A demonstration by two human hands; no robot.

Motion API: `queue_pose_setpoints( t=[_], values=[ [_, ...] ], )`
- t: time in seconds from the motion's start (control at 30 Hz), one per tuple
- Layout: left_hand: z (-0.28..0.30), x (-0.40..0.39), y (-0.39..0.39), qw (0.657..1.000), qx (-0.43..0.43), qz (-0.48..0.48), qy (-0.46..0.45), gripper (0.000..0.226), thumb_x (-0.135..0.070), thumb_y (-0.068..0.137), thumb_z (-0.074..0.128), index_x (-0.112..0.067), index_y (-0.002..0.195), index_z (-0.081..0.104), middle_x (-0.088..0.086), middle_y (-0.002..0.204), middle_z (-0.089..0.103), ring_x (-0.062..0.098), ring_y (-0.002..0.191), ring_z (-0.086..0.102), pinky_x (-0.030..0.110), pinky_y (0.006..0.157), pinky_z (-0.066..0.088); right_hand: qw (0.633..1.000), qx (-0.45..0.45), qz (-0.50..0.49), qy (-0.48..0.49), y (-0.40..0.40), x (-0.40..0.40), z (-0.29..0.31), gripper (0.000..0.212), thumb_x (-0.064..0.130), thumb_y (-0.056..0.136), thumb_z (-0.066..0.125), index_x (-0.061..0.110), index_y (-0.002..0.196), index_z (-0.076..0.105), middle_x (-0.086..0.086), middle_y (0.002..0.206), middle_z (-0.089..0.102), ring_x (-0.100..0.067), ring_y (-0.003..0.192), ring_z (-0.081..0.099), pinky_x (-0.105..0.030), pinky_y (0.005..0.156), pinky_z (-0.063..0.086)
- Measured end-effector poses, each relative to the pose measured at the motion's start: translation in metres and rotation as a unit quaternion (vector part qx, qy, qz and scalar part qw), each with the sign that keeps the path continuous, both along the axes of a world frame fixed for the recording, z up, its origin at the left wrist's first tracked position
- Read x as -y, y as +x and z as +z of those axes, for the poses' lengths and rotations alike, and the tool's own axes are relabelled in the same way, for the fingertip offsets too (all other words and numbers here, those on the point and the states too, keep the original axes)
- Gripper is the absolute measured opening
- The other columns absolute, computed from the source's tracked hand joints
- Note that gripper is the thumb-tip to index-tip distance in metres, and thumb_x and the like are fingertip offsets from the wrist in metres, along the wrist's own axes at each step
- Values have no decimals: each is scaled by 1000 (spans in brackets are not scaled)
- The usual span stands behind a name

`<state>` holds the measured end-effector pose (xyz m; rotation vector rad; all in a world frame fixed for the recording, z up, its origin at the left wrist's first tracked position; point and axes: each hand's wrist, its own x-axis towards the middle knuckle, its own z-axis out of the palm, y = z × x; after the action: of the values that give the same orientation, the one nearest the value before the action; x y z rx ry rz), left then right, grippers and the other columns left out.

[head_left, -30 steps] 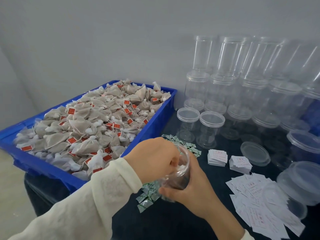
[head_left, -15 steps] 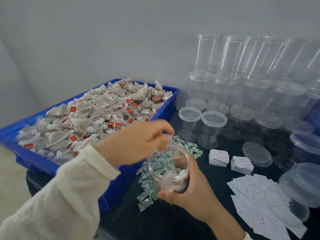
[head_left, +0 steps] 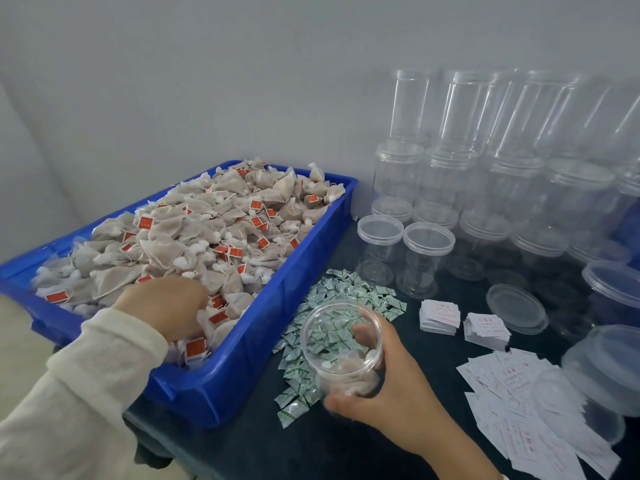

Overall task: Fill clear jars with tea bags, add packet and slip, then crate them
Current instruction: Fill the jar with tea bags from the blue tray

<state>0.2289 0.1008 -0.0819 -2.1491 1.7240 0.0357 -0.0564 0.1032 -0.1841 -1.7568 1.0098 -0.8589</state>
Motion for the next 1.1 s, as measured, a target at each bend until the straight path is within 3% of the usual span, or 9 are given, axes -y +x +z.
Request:
queue_pose_setpoints(
  t=[0.1,0.17,0.3,0.43,0.6,0.73,0.9,1.0,1.1],
  values=[
    [-2,3,1,999,-47,-8,-17,40,-30,87,64,-32,127,56,-7,123,60,12,109,56,26,95,47,1000,0,-3,-1,0,0,0,96,43,53,88,70,124,29,43,122,41,22,118,40,3,79,40],
    [-3,5,2,996,-86,-13,-19,42,-29,86,68,-34,126,56,-6,128,57,12,110,56,23,93,47,1000,-4,-5,0,0,0,0,99,45,52,88,68,127,27,43,124,41,22,119,40,1,80,42],
    [-2,7,3,993,-111,-21,-24,20,-26,84,70,-37,95,57,-8,113,59,9,97,57,22,85,51,1000,-7,-4,0,-1,0,0,101,46,52,88,67,129,27,43,123,42,20,118,41,-1,82,44],
    [1,8,4,993,-111,-34,-23,14,-26,84,69,-37,86,60,-10,106,59,9,96,59,26,89,51,1000,-12,-3,0,-1,1,0,103,48,51,88,66,131,26,42,124,42,20,119,41,-11,87,48],
    [7,9,4,992,-117,-37,-41,19,-20,87,66,-35,77,59,-14,87,58,6,80,60,25,81,55,1000,-10,3,5,0,1,-1,103,46,51,88,66,131,26,42,123,43,18,119,43,-6,83,47],
    [9,10,7,991,-116,-49,-51,17,-17,89,62,-33,81,63,-17,84,58,2,77,56,17,74,50,1000,-1,9,8,0,1,-2,102,44,51,89,66,130,28,42,122,43,19,120,41,-3,84,44],
    [21,8,8,987,-110,-63,-94,21,-17,91,58,-34,81,62,-16,87,58,1,80,55,24,85,51,1000,0,9,11,-1,1,-2,101,44,51,89,67,128,28,42,121,43,20,117,42,-1,81,44],
    [37,5,5,981,-114,-75,-138,18,-19,92,57,-33,84,62,-16,83,59,-2,74,53,15,72,46,1000,-3,5,7,-2,2,-2,101,45,51,89,68,128,28,42,122,43,21,117,42,-1,81,44],
    [53,-2,-3,963,-138,-79,-217,9,-23,90,62,-28,85,65,-17,76,56,-2,69,49,9,59,31,1000,3,6,5,-1,2,-3,100,44,52,88,67,128,28,43,121,43,20,118,42,-3,82,45]
  ],
)
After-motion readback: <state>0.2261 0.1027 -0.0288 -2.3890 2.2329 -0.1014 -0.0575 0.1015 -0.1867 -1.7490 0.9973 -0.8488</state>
